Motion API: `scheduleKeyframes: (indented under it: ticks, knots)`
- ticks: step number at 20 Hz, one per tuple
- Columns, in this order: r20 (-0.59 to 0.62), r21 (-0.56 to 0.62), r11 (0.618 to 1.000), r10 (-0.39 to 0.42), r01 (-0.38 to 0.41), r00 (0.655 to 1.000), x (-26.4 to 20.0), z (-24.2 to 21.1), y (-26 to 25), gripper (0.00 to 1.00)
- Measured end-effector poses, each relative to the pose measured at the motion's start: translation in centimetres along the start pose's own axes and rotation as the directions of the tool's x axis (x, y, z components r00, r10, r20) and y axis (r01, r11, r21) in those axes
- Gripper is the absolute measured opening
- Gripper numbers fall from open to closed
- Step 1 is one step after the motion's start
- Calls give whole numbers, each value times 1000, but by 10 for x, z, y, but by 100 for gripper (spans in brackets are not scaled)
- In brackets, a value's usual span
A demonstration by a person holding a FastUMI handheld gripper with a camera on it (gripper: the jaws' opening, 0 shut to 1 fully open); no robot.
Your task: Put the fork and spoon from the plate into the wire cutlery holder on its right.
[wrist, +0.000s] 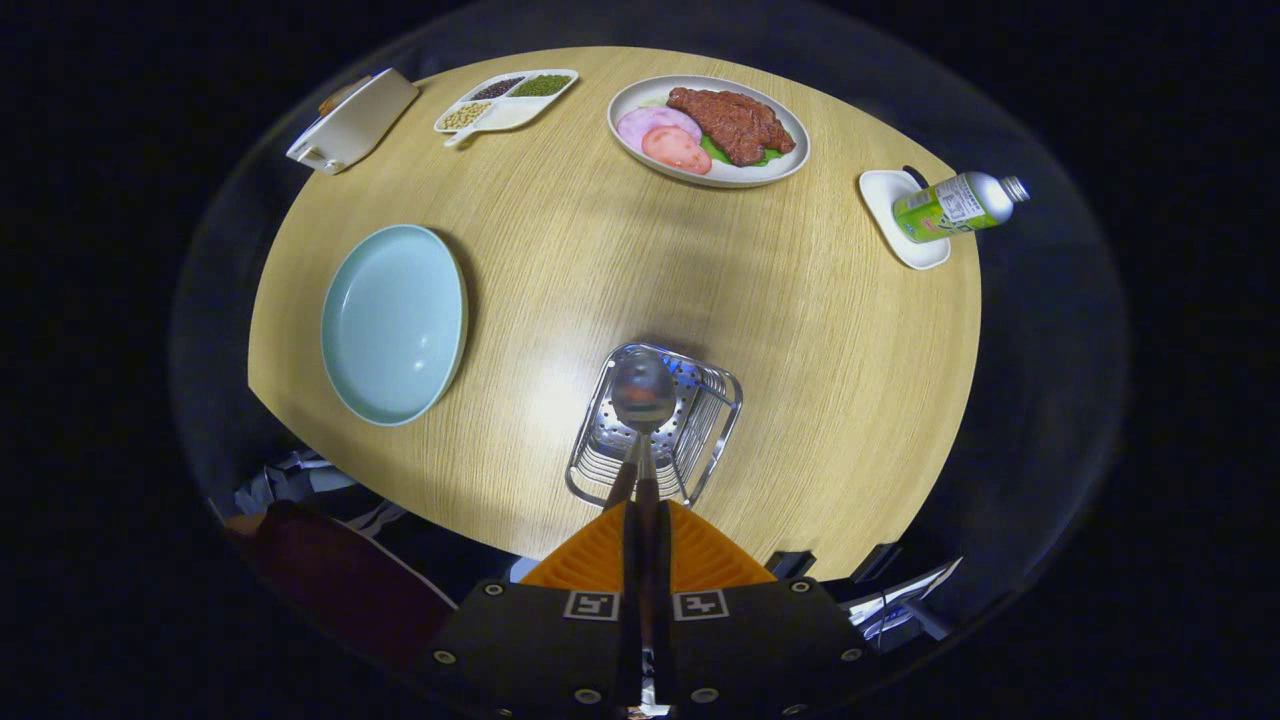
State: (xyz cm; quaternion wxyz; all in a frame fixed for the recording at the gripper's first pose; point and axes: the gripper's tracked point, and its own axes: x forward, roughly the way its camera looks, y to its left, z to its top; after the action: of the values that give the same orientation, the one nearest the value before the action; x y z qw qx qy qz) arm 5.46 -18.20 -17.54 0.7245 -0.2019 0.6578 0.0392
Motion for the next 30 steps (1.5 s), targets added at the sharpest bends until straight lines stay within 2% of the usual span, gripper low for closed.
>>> scheduleKeyframes:
  ticks: [6,10,11,13,15,17,20,23,26,28,30]
  knots:
    - [66,44,999,16,-19,998,-12,7,-5,19]
    - [193,126,990,39,-64,980,-33,20,-8,58]
    - [235,144,986,42,-78,971,-40,25,-8,74]
    - [335,162,981,47,-107,941,-55,36,-10,88]
    - [439,169,979,30,-115,898,-70,44,-13,93]
    - [539,180,974,19,-137,842,-92,50,-14,99]
    - [689,225,959,-32,-171,724,-132,53,-26,99]
    - [812,259,946,-106,-192,574,-169,49,-43,98]
    - [893,305,925,-195,-228,406,-201,42,-67,98]
    - [907,345,900,-248,-266,340,-208,28,-82,98]
    - [916,364,883,-281,-297,287,-212,14,-92,98]
